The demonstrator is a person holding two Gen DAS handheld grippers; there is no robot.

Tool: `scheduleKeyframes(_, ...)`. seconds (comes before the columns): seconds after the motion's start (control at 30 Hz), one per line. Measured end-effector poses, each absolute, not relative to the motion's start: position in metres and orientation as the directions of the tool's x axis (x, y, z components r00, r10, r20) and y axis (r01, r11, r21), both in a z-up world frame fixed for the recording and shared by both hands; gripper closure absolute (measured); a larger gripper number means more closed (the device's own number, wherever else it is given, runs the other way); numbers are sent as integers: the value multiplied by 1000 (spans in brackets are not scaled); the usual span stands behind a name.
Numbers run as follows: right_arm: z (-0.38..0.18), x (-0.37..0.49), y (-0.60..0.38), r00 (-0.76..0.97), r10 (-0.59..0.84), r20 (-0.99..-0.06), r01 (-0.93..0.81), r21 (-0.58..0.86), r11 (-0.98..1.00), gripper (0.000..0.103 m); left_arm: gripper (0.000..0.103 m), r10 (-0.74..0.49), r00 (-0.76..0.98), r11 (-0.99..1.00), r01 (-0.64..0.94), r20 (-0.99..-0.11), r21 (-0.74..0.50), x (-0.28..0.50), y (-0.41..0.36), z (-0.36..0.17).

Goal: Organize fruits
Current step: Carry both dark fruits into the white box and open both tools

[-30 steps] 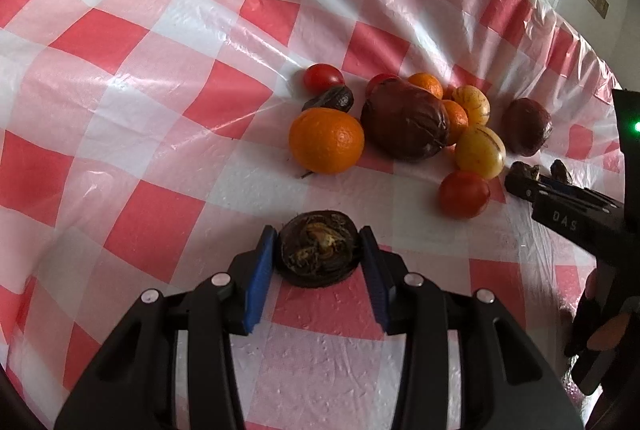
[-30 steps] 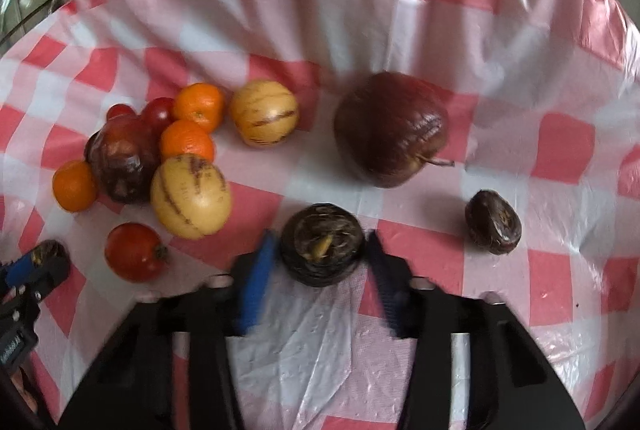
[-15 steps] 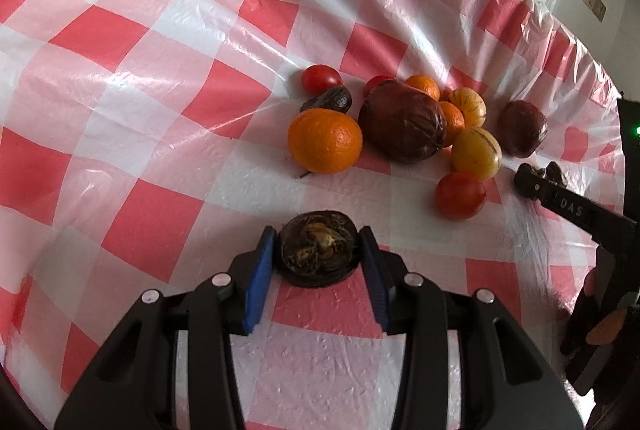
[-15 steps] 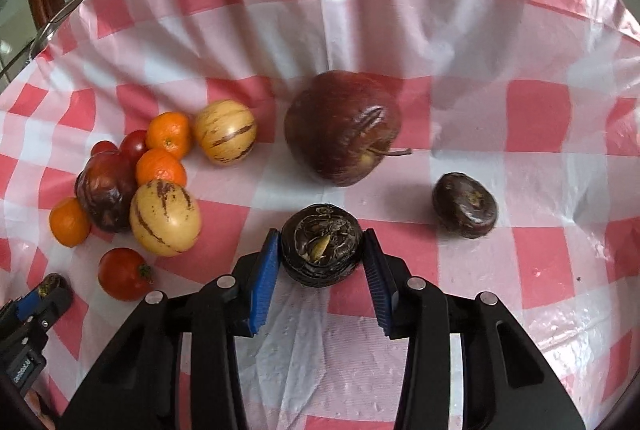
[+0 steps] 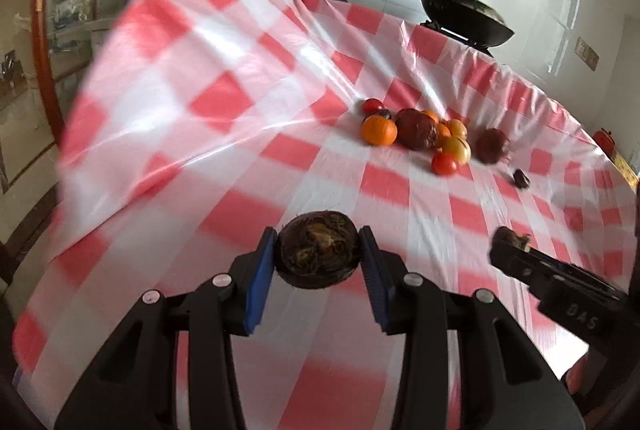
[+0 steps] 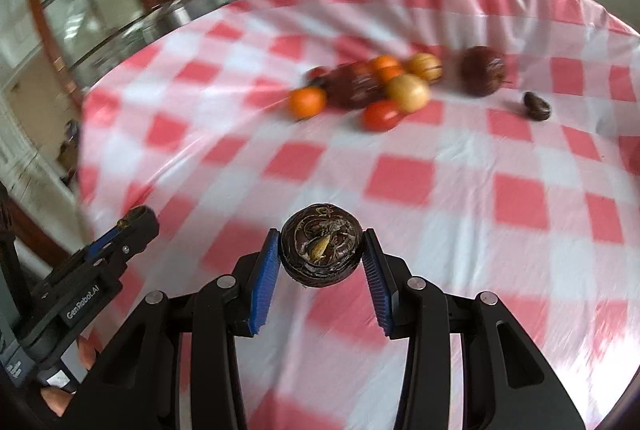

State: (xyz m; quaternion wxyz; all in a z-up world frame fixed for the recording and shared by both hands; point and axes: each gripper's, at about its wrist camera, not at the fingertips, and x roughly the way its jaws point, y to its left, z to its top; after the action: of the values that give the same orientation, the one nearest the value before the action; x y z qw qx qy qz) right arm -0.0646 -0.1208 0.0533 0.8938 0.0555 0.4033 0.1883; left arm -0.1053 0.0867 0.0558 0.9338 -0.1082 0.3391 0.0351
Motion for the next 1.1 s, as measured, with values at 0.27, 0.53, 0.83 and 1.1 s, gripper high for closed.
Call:
scheduleKeyframes(0.27, 56, -142, -73, 589, 432, -683, -473, 143, 870, 62, 61, 34, 760, 973, -174, -649, -152, -202, 117, 49)
scheduleKeyframes(0.53, 47, -188, -38, 540, 496, -680, -592, 112, 798, 62, 61, 109, 712, 950, -280, -693, -138, -270, 160, 26)
scheduleKeyframes(0.83, 41, -249, 14, 469, 573, -672, -751, 39, 659, 62, 61, 203, 653, 902, -415, -730, -120, -337, 209, 6)
scheduleKeyframes(1.1, 22, -329, 69, 365, 634, -681, -899, -80, 432, 62, 61, 257, 554, 829, -548, -792, -114, -399, 250, -37)
